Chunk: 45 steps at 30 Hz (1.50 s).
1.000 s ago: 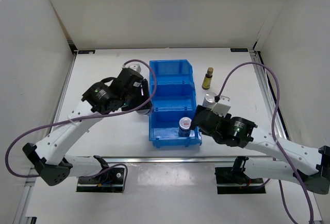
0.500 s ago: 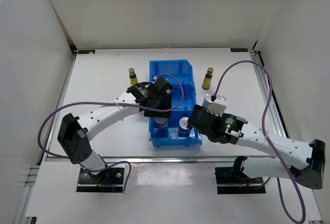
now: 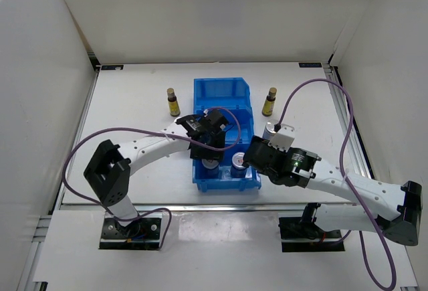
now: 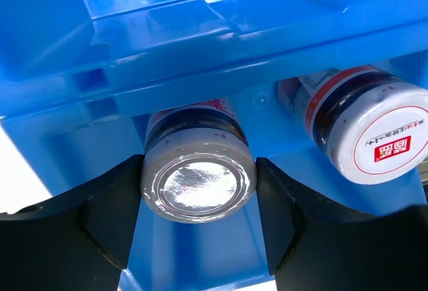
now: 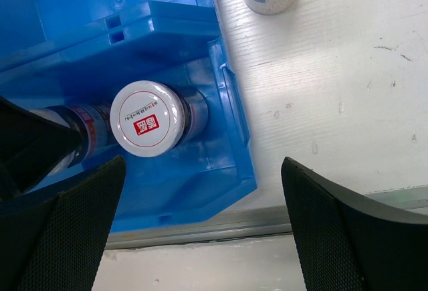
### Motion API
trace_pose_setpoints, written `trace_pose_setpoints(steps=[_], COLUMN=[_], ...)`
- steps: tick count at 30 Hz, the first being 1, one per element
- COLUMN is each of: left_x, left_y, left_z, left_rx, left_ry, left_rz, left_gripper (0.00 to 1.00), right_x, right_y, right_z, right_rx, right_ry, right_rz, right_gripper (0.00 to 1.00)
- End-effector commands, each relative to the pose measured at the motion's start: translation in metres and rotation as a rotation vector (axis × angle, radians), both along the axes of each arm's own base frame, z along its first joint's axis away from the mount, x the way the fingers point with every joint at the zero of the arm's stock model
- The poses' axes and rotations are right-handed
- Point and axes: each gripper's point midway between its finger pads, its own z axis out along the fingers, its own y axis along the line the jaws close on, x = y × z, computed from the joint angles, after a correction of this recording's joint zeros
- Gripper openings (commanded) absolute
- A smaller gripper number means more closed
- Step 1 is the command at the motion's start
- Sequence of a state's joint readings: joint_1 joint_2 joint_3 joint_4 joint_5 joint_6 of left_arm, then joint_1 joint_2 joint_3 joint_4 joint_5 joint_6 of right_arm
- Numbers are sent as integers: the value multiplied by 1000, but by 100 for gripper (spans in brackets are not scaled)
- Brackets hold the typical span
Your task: Organize the condiment bottles
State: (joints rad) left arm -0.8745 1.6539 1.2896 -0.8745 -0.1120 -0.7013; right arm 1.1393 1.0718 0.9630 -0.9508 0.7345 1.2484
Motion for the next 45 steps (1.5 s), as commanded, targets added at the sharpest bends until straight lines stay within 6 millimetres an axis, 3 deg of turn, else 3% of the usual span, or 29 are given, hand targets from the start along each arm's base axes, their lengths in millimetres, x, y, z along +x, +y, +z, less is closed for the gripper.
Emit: trace_pose_setpoints(steps=[1,3,4,5,9,13,14,15,17,18,19,21,22,23,25,26,29,32,37,39,41,45], left_x=[4,3,4,3,3,10,8,8,15,18,26,31,35,33,27,26,21,21,28,30,31,31], left_y=[-15,-16,-18,-19,-22,-7,2,9,35,59,84,130,153,168,191,196,194,190,195,192,191,191], left_z=[16,16,27,31,66,136,162,178,201,213,203,198,193,170,162,142,136,149,144,141,139,139], left_rx=[-82,-88,-113,-126,-180,-211,-239,-246,-179,-166,-82,12,88,154,203,216,164,92,137,122,129,129], left_ry=[-36,-29,-49,-50,-89,-239,-305,-360,-502,-561,-586,-634,-666,-637,-656,-637,-661,-701,-698,-687,-679,-678], left_rz=[-7,-12,-12,-16,-32,-50,-66,-91,-107,-70,-25,62,125,145,199,215,205,215,208,199,196,196], left_gripper=[74,81,85,100,100,100,100,100,100,100,100,100,100,100,100,100,100,100,100,100,100,100], right_x=[7,7,7,7,9,15,26,28,45,56,73,82,96,100,114,117,132,141,147,149,147,143], right_y=[-2,-2,-2,-1,2,6,8,-7,-15,-9,-23,-17,-32,-38,-43,-46,-51,-53,-50,-46,-46,-52], right_z=[12,12,12,15,20,36,53,59,70,85,84,86,81,79,69,63,48,29,-8,-14,-26,-22], right_rx=[7,7,7,15,8,-95,-112,-202,-270,-246,-305,-229,-226,-228,-159,-147,-144,-158,-167,-151,-150,-159], right_ry=[-41,-41,-41,-45,-51,-45,-58,-47,-27,-41,-2,64,103,121,183,211,272,334,445,459,483,470], right_rz=[-36,-36,-36,-36,-20,91,75,86,97,128,160,231,198,214,226,234,249,254,258,245,249,201], right_gripper=[100,100,100,100,100,100,100,100,100,100,100,100,100,100,100,100,100,100,100,100,92,58])
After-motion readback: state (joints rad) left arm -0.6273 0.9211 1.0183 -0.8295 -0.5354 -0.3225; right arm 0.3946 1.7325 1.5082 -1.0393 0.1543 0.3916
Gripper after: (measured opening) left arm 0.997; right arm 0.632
